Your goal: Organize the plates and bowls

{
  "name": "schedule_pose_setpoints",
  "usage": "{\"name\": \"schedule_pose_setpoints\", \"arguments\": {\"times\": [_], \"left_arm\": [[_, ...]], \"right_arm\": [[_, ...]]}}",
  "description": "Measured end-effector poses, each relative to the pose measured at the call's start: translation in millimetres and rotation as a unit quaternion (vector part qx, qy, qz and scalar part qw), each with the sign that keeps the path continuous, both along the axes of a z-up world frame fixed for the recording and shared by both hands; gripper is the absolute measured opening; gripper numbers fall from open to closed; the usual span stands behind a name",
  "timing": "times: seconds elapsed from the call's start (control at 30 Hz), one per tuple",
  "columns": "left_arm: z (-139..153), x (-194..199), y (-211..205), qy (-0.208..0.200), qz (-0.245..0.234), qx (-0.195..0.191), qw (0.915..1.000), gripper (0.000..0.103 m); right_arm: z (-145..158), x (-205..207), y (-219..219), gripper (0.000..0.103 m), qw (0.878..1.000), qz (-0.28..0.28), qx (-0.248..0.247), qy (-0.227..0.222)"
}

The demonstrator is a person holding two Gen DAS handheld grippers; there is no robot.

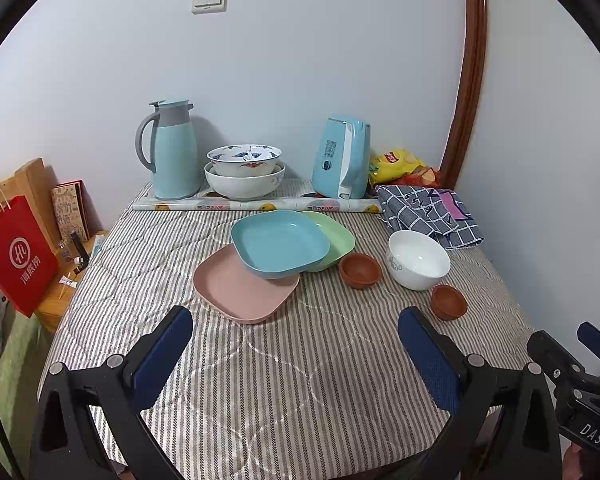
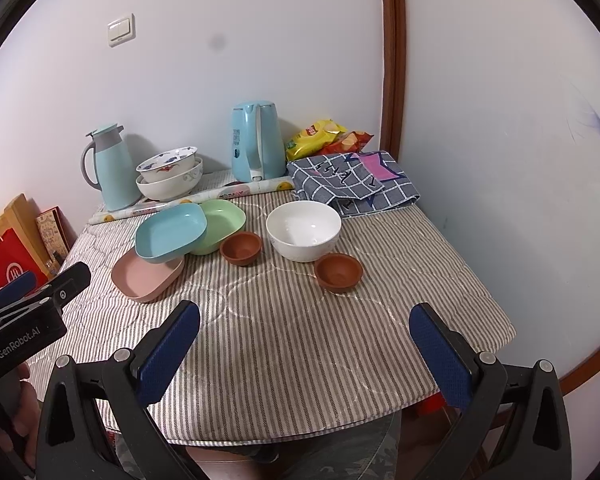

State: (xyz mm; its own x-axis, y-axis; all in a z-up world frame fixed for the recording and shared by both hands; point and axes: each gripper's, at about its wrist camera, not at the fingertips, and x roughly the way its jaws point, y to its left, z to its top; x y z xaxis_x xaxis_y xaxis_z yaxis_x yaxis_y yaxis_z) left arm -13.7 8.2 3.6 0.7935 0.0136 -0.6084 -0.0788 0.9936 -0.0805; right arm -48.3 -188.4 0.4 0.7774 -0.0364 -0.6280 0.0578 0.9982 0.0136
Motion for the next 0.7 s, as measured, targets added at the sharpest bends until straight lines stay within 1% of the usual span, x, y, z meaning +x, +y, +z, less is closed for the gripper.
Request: {"name": "schedule_pose_setpoints", "arguments": {"times": [0.7], "left_arm": [[-1.1,-0.7,0.1,0.001,0.001,0.000,1.0000,0.103]], "right_arm": [[1.3,-0.9,3.3,0.103,1.000,0.000,0.003,0.000]]}}
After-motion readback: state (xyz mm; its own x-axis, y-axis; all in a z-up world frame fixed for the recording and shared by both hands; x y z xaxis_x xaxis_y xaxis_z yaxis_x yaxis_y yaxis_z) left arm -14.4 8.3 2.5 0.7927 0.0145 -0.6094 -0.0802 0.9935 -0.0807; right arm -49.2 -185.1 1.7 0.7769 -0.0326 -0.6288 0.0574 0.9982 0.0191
